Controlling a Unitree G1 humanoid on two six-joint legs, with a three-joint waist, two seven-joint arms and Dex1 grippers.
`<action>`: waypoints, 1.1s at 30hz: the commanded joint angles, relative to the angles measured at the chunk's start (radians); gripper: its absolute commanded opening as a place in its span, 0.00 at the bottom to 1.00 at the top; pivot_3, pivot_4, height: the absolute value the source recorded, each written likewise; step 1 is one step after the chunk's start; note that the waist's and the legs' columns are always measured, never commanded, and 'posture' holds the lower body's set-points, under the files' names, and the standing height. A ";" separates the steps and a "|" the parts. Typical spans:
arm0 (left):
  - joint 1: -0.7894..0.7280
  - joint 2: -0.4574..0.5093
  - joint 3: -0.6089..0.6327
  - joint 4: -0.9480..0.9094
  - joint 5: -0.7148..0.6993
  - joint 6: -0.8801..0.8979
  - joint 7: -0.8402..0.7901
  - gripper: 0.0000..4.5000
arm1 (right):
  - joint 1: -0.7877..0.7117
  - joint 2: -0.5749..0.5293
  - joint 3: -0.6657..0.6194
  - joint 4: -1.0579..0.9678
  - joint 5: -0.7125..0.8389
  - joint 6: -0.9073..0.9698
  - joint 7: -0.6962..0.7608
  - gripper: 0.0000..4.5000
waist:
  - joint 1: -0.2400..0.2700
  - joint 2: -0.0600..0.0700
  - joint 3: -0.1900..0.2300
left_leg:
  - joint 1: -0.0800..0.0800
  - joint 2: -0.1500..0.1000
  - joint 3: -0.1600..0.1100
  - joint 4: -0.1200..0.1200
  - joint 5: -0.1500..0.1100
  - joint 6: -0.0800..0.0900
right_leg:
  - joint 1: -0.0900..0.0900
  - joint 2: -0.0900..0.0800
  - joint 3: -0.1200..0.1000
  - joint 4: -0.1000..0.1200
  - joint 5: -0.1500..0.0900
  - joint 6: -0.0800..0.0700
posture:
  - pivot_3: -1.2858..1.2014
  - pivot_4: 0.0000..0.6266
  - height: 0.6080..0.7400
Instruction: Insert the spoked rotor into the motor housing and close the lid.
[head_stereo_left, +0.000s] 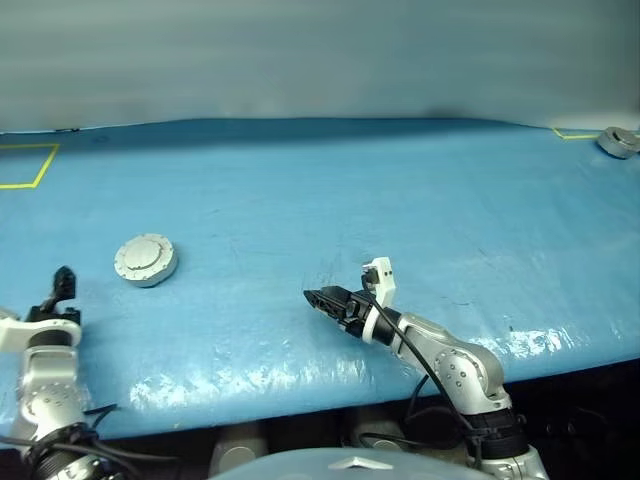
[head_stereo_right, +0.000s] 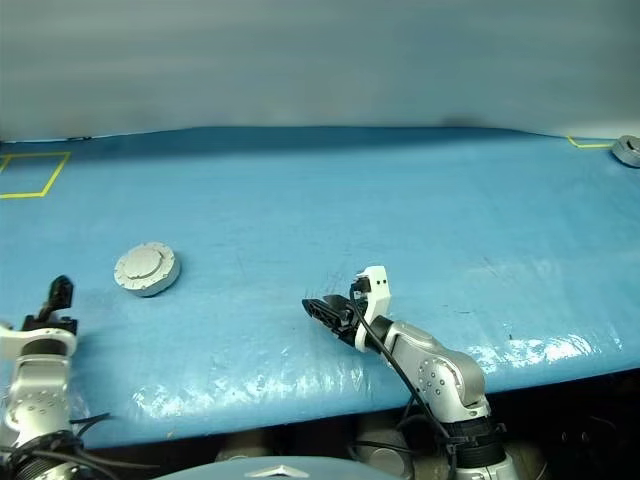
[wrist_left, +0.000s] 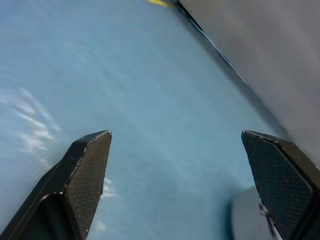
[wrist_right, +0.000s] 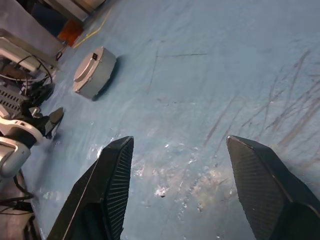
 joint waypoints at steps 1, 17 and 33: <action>0.010 0.048 -0.002 -0.175 -0.048 0.031 -0.070 0.99 | -0.006 -0.005 0.008 -0.030 -0.036 -0.036 0.030 0.70 | 0.015 -0.003 0.001 | -0.001 0.000 0.000 0.001 0.000 0.000 | 0.000 -0.001 -0.001 0.000 0.000 0.000 | 0.52 0.24 1.00; -0.024 0.095 -0.809 -0.621 0.451 0.077 -0.221 0.99 | -0.128 -0.039 0.059 -0.058 -0.398 -0.330 0.026 0.70 | 0.013 -0.002 0.003 | -0.002 -0.002 0.005 -0.003 0.002 -0.001 | -0.005 0.004 0.012 -0.002 0.005 0.002 | 0.52 0.24 1.00; 0.176 -0.198 -0.899 -0.577 0.793 -0.105 0.040 0.99 | 0.098 0.075 0.101 -0.024 -0.728 -0.516 -0.253 0.70 | 0.024 -0.002 0.005 | -0.003 -0.002 0.005 0.004 0.002 0.000 | -0.004 0.002 0.013 -0.003 0.000 0.002 | 0.52 0.24 1.00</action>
